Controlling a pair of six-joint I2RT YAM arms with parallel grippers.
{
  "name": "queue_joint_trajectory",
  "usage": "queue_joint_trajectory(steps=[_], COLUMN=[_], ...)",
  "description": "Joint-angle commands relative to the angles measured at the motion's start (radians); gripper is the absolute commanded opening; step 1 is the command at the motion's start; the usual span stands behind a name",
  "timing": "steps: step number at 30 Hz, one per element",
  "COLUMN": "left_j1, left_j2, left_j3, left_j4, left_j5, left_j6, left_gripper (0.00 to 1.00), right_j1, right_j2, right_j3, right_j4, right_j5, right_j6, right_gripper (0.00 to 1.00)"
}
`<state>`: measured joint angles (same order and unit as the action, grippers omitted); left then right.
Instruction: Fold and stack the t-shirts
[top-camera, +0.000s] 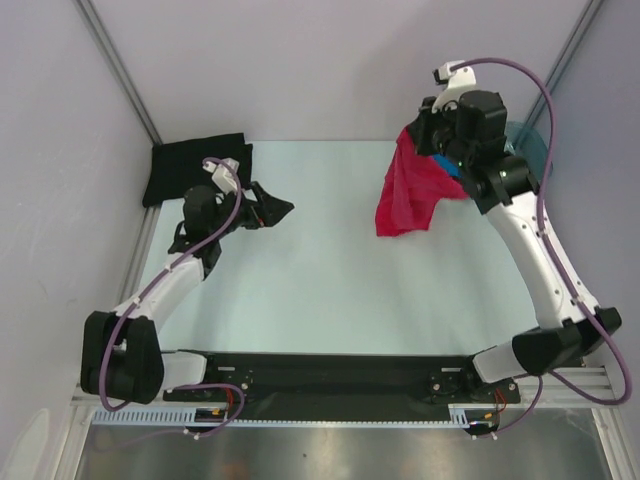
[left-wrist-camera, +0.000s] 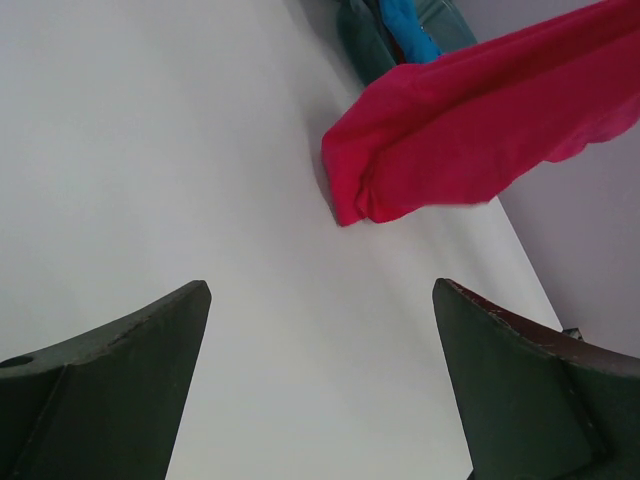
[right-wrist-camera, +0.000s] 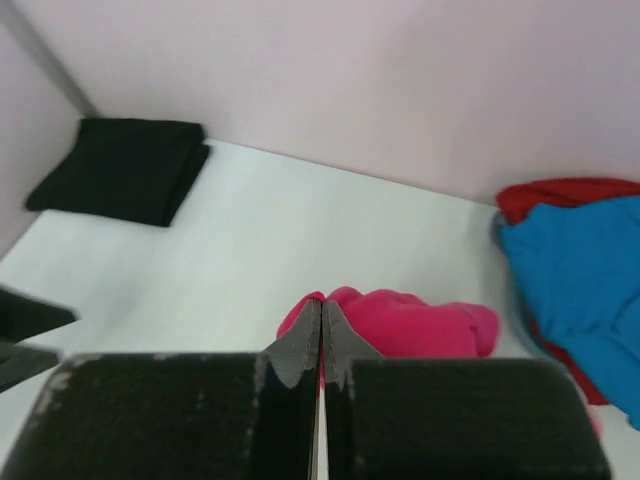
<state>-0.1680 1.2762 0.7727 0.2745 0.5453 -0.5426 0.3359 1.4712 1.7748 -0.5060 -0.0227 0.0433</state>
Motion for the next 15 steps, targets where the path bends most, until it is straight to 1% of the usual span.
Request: queue_joint_trajectory(steps=[1, 2, 4, 5, 8, 9, 11, 12, 15], left_j1=[-0.008, -0.008, -0.008, -0.007, -0.008, -0.007, -0.007, -0.007, -0.007], left_j2=[-0.080, -0.089, -0.121, -0.133, -0.193, -0.208, -0.262, -0.279, -0.353], left_j3=[-0.019, -0.027, -0.038, -0.047, -0.068, -0.073, -0.085, -0.092, -0.108], left_j4=[0.026, 0.025, 0.011, 0.006, -0.018, -0.027, -0.058, -0.063, -0.095], left_j5=[-0.016, -0.016, -0.021, -0.025, -0.053, -0.064, -0.085, -0.091, -0.120], left_j6=[-0.013, -0.011, -0.010, -0.008, -0.005, -0.003, 0.012, 0.012, 0.021], left_gripper=[1.00, 1.00, 1.00, 1.00, 1.00, 1.00, 1.00, 1.00, 1.00], right_j1=[0.087, 0.133, 0.182, 0.240, 0.322, 0.381, 0.443, 0.509, 0.589], right_j2=[-0.147, -0.163, -0.210, -0.225, -0.279, -0.290, -0.328, -0.342, -0.396], right_j3=[-0.032, -0.044, -0.078, -0.086, -0.106, -0.109, -0.117, -0.120, -0.130], right_j4=[0.041, 0.032, 0.023, 0.014, -0.019, -0.026, -0.045, -0.051, -0.069], right_j5=[0.021, 0.021, 0.066, 0.081, 0.125, 0.133, 0.158, 0.182, 0.217], right_j6=[-0.013, -0.011, -0.003, -0.003, 0.006, 0.004, 0.007, 0.007, 0.018], right_gripper=[0.00, 0.00, 0.00, 0.00, 0.00, 0.00, 0.00, 0.00, 0.00])
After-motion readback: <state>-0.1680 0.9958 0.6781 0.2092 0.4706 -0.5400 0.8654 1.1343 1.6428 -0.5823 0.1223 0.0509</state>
